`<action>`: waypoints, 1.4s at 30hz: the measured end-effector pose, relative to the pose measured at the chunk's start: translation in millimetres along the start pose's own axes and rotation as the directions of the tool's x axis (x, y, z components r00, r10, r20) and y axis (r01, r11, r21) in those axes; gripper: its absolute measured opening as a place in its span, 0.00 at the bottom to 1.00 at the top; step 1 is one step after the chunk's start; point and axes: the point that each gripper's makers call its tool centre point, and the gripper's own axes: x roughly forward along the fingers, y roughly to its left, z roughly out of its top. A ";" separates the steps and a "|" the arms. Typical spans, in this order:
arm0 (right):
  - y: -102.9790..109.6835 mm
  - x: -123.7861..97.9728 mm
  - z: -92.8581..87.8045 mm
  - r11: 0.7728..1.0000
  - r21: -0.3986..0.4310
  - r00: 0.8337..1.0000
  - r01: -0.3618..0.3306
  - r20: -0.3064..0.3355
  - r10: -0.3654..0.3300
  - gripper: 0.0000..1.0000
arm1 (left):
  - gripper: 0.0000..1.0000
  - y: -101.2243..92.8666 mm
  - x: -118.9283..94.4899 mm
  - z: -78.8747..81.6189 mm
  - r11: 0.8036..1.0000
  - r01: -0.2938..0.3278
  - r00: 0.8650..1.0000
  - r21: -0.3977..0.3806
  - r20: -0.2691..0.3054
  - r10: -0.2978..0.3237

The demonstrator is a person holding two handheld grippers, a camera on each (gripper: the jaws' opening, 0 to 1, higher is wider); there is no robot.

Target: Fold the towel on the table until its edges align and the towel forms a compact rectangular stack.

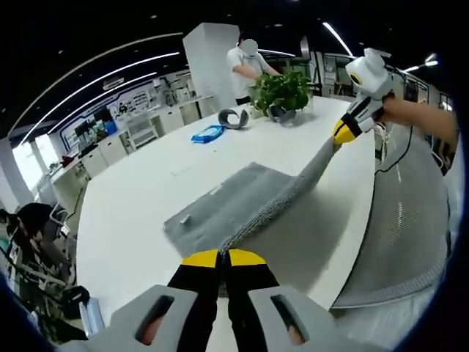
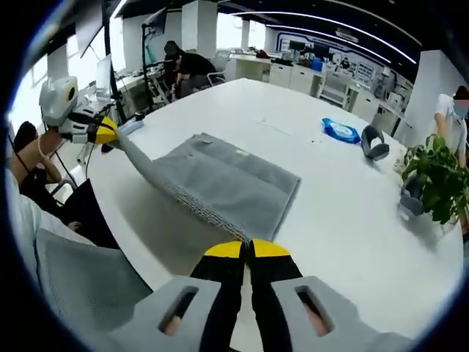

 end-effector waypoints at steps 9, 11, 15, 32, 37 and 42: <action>-28.9 17.0 36.8 0.995 -0.088 0.999 0.046 0.001 -0.046 0.00 | 0.02 36.5 28.0 33.5 0.998 -0.028 0.999 0.062 0.022 0.026; -32.5 19.9 39.7 0.994 -0.092 0.999 0.052 -0.004 -0.052 0.00 | 0.02 43.0 35.0 37.8 0.998 -0.029 0.999 0.064 0.024 0.027; -41.7 28.4 49.4 0.994 -0.094 0.998 0.056 -0.009 -0.058 0.00 | 0.02 52.7 46.2 40.2 0.997 -0.031 0.999 0.072 0.017 0.030; -72.6 83.8 79.2 0.994 -0.054 0.996 0.090 -0.001 -0.090 0.00 | 0.02 83.3 96.1 30.8 0.999 -0.021 0.999 0.030 -0.040 0.022; -80.6 104.3 74.1 0.991 -0.077 0.993 0.108 -0.030 -0.111 0.00 | 0.02 90.1 116.1 25.5 1.000 -0.015 0.999 0.011 -0.052 0.015; -90.0 124.4 69.1 0.987 -0.096 0.989 0.126 -0.060 -0.132 0.00 | 0.02 90.8 136.0 18.8 0.999 -0.019 0.996 0.034 -0.083 0.021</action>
